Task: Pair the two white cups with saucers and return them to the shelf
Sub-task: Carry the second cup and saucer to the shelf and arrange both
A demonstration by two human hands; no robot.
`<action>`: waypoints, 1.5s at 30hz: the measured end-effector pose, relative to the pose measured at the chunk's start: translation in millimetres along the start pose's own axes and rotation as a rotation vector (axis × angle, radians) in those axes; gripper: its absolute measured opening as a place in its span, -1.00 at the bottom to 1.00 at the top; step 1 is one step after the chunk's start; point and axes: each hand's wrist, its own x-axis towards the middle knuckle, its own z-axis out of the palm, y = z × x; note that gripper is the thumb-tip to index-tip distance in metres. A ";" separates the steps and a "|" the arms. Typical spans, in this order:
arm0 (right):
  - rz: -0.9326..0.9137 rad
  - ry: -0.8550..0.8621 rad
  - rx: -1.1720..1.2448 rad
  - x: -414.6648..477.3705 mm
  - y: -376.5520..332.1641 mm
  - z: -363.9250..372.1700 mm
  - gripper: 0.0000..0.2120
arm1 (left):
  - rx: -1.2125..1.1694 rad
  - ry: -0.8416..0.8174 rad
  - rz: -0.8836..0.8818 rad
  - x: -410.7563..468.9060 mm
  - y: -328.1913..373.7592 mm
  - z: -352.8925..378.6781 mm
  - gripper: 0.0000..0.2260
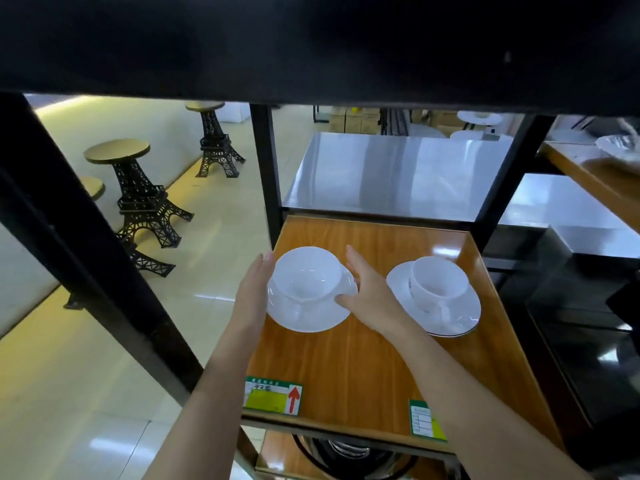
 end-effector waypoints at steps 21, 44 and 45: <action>0.011 0.182 0.006 -1.3 2.2 18.0 -0.34 | 0.036 -0.154 -0.001 -2.5 -7.9 -5.8 -0.53; 0.200 0.306 -0.325 -20.7 21.1 31.0 -0.64 | 0.498 0.069 0.026 3.3 -46.2 -22.4 -0.66; 0.202 0.312 -0.321 -20.6 22.0 31.2 -0.65 | 0.517 0.064 0.040 2.0 -44.9 -22.1 -0.66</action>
